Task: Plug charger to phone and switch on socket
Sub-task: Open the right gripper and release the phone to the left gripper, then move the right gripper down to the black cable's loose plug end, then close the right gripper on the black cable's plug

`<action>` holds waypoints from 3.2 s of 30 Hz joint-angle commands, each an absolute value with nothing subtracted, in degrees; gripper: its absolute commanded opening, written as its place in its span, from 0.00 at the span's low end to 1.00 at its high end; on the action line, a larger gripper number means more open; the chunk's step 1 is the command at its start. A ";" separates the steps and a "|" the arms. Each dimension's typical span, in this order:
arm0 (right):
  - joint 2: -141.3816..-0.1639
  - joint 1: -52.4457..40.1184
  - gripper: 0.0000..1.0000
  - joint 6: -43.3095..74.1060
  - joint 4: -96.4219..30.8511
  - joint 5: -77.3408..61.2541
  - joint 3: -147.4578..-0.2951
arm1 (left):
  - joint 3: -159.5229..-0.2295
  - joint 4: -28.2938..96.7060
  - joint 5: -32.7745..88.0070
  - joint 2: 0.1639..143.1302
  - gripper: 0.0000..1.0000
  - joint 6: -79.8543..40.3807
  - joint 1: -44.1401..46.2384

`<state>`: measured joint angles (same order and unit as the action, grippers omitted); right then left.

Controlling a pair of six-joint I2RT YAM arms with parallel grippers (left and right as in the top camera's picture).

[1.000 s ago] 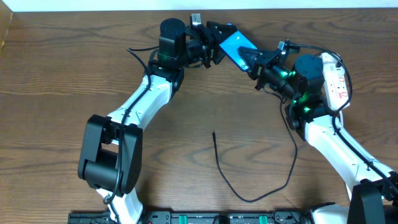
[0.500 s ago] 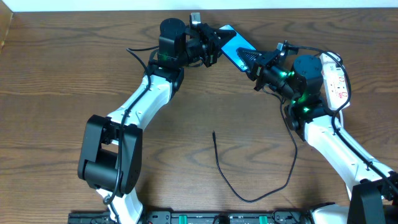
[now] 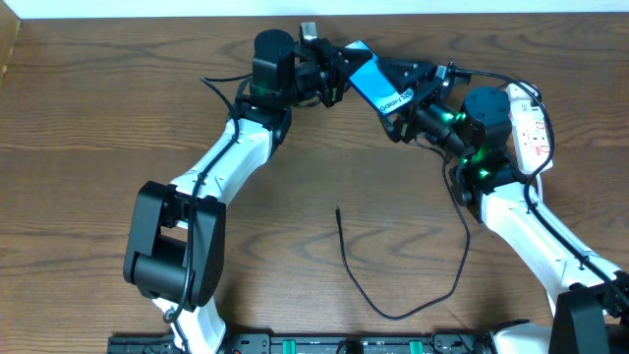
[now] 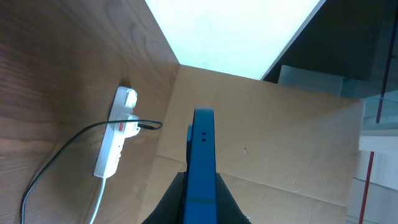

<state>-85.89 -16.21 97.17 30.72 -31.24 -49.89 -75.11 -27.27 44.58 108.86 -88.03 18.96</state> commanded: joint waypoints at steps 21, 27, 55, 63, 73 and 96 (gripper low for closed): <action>-85.89 -7.35 0.99 71.64 30.46 -52.69 -50.81 | -75.72 -27.97 78.37 107.68 0.07 -87.77 0.27; -85.89 -7.60 0.99 70.28 27.59 -52.66 -52.88 | -75.72 -27.97 80.64 107.68 0.07 -87.77 -2.39; -98.87 -37.93 0.99 43.24 -46.17 -15.29 -76.12 | -75.72 -27.99 86.56 107.68 0.07 -87.50 -7.60; -110.72 -39.79 0.97 43.22 -50.22 -14.13 -76.12 | -75.72 -27.99 86.54 107.68 0.07 -87.50 -7.60; -111.68 -45.19 0.88 46.28 -51.18 -6.70 -76.05 | -75.72 -27.99 86.56 107.68 0.07 -87.50 -7.60; -114.72 -47.37 0.54 47.05 -48.90 0.89 -76.05 | -75.72 -27.99 86.59 107.68 0.07 -87.26 -7.60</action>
<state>-114.06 -47.11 47.11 -48.93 -0.14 -75.59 -75.09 -27.46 85.23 108.86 -88.05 -7.35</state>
